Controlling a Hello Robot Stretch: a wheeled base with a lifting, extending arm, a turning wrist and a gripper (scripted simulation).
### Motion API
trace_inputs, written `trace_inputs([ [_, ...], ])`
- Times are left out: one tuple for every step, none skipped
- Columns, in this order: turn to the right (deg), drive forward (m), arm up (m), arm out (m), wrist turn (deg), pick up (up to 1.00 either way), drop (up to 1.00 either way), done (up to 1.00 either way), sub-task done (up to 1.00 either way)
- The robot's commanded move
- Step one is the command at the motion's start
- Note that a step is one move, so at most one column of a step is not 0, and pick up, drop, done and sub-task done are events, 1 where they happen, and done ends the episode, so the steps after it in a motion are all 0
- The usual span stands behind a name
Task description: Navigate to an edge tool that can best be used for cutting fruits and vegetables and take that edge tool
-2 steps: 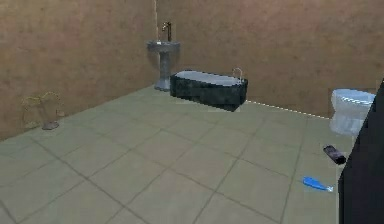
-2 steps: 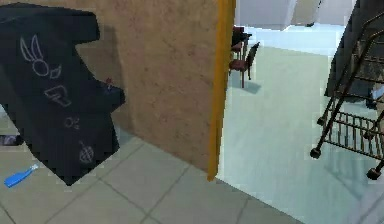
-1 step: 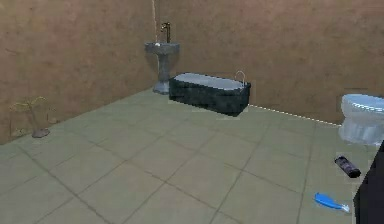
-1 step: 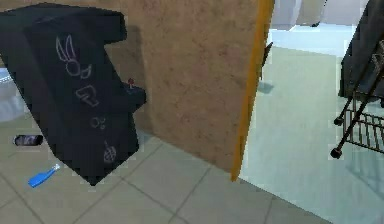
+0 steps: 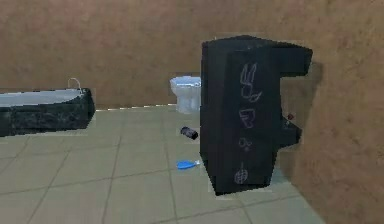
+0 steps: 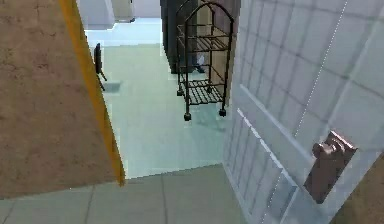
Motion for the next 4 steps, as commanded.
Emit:
trace_inputs([
  [36.0,0.00,0.00,0.00,0.0,0.00,0.00,0.00,0.00],
  [0.0,0.10,0.00,0.00,0.0,0.00,0.00,0.00,0.00],
  [42.0,0.00,0.00,0.00,0.0,0.00,0.00,0.00,0.00],
  [0.0,0.10,0.00,0.00,0.0,0.00,0.00,0.00,0.00],
])
